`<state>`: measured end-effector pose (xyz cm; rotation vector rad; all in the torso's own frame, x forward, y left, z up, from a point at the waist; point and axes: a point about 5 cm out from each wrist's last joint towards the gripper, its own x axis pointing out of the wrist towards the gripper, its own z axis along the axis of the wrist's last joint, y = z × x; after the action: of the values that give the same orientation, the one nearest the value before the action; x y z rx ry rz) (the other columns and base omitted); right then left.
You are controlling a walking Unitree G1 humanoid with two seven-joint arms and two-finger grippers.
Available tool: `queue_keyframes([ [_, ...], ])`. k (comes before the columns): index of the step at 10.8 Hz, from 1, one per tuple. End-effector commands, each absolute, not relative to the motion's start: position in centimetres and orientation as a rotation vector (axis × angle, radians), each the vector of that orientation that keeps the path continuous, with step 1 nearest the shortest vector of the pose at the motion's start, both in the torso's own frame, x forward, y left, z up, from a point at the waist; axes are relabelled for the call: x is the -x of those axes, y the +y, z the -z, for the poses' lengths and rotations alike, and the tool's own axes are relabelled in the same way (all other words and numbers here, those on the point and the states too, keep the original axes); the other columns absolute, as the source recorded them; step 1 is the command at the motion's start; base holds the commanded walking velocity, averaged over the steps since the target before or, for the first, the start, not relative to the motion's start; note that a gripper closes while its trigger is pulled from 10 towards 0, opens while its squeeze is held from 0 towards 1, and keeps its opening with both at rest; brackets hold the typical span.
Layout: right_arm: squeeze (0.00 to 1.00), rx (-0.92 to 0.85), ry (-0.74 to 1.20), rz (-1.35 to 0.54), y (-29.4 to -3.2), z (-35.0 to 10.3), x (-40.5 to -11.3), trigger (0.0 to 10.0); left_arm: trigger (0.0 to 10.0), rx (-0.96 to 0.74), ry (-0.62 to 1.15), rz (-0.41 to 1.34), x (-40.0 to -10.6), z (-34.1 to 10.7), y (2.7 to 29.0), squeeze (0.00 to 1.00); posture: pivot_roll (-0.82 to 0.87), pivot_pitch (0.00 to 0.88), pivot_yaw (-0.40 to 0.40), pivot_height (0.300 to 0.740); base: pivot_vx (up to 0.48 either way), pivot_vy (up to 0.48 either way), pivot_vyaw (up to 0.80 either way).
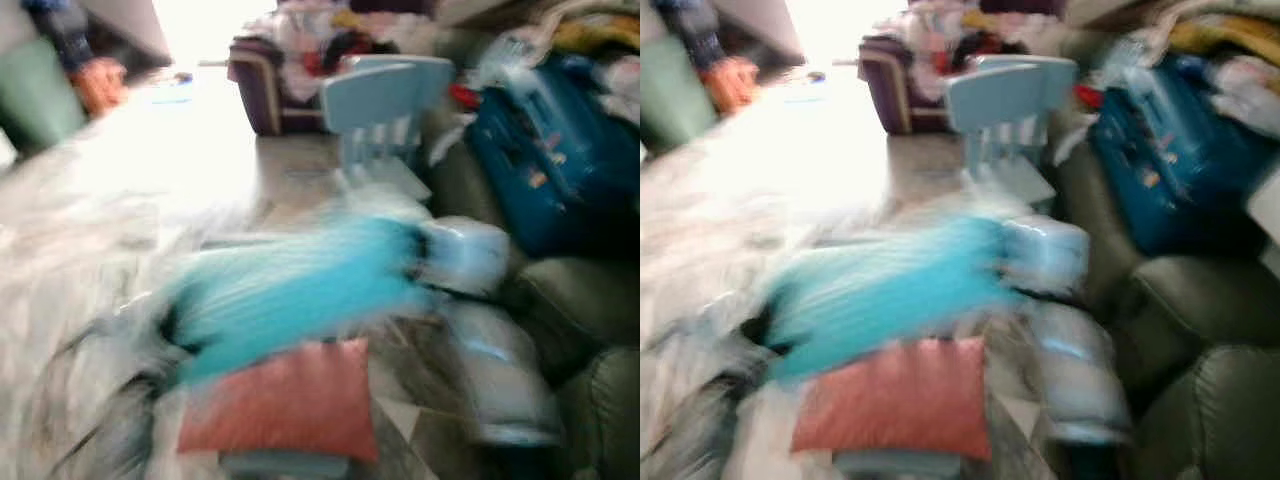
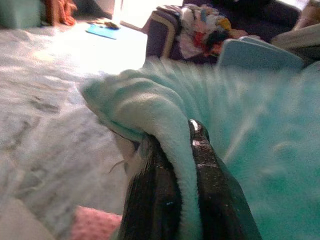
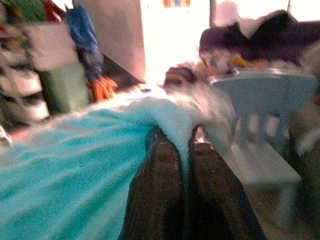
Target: Move the pillow to the sofa
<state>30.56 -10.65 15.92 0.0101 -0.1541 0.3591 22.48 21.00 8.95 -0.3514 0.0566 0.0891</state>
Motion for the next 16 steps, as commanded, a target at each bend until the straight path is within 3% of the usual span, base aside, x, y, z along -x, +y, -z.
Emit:
queue_keyframes([
  [1, 0.0, 0.007, -0.143, -0.276, -13.2, -15.5, -30.5, 0.0, 0.0, 0.366, 0.021, -0.026, -23.4, -9.9, 19.5, 0.0, -0.17, 0.0, 0.051, 0.74, 0.0, 0.0, 0.0],
  [7, 0.0, 0.004, -0.143, -0.278, -13.1, -15.6, -30.5, 0.0, 0.0, 0.369, 0.033, -0.033, -23.4, -9.7, 19.4, 0.0, -0.17, 0.0, 0.05, 0.74, 0.0, 0.0, 0.0],
  [8, 0.0, 0.007, -0.135, -0.284, -13.2, -15.5, -30.5, 0.0, 0.5, 0.355, 0.073, -0.065, -23.4, -9.3, 19.6, 0.0, -0.17, 0.0, 0.046, 0.74, 0.0, 0.0, 0.0],
  [9, 0.0, 0.017, -0.115, -0.283, -13.2, -15.2, -30.5, 0.2, 10.0, 0.312, 0.127, -0.101, -23.6, -8.8, 19.7, 0.0, -0.17, 0.0, 0.045, 0.74, 0.0, 0.0, 0.0],
  [10, 0.0, 0.027, -0.096, -0.283, -13.2, -15.0, -30.6, 10.0, 10.0, 0.278, 0.144, -0.135, -23.7, -8.7, 19.8, 0.0, -0.17, 0.0, 0.044, 0.74, 0.0, 0.0, 0.0],
  [14, 0.0, 0.037, -0.082, -0.304, -13.0, -14.9, -30.8, 10.0, 10.0, 0.267, 0.184, -0.243, -24.6, -9.3, 20.7, 0.0, -0.17, 0.0, 0.033, 0.74, 0.0, 0.0, 0.0],
  [16, 0.0, 0.036, -0.076, -0.307, -13.0, -14.9, -30.9, 10.0, 10.0, 0.326, 0.122, -0.21, -24.7, -10.1, 20.9, 0.0, -0.17, 0.0, 0.03, 0.74, 0.0, 0.0, 0.0],
])
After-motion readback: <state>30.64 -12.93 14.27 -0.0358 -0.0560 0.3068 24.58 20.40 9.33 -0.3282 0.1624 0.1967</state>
